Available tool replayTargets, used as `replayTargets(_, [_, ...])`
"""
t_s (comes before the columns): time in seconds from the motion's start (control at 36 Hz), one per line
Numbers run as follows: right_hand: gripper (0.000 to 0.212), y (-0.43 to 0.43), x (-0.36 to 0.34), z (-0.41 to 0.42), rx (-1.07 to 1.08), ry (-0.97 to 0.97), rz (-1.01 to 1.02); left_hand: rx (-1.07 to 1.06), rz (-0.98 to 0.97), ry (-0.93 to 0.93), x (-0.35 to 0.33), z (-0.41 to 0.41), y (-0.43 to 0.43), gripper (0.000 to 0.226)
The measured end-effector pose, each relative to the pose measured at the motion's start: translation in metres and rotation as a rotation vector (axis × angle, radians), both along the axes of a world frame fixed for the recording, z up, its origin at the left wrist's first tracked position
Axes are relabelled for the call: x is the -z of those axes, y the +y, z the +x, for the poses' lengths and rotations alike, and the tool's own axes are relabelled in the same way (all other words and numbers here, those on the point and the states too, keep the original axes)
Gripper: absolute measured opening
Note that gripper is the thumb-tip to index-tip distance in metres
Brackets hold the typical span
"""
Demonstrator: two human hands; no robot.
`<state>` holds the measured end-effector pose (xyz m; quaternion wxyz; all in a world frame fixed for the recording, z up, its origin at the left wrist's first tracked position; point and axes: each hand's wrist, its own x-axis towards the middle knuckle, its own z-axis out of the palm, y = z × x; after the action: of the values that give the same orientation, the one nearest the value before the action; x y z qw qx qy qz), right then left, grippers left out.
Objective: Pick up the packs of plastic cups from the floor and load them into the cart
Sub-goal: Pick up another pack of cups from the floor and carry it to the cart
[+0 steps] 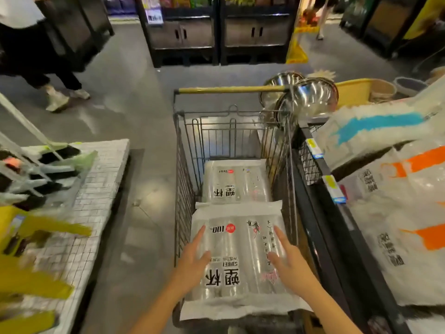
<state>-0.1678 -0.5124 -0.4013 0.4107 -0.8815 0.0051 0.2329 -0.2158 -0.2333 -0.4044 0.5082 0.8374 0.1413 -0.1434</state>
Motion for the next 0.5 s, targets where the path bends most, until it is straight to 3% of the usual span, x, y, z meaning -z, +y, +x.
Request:
replayTargets(0.31, [0.077, 0.016, 0.093, -0.009, 0.077, 0.184, -0.024, 0.030, -0.044, 0.118, 0.137, -0.004, -0.007, 0.066])
replayTargets(0.5, [0.069, 0.024, 0.128, -0.013, 0.174, 0.239, -0.017, 0.050, -0.022, 0.194, 0.164, 0.007, -0.007, 0.066])
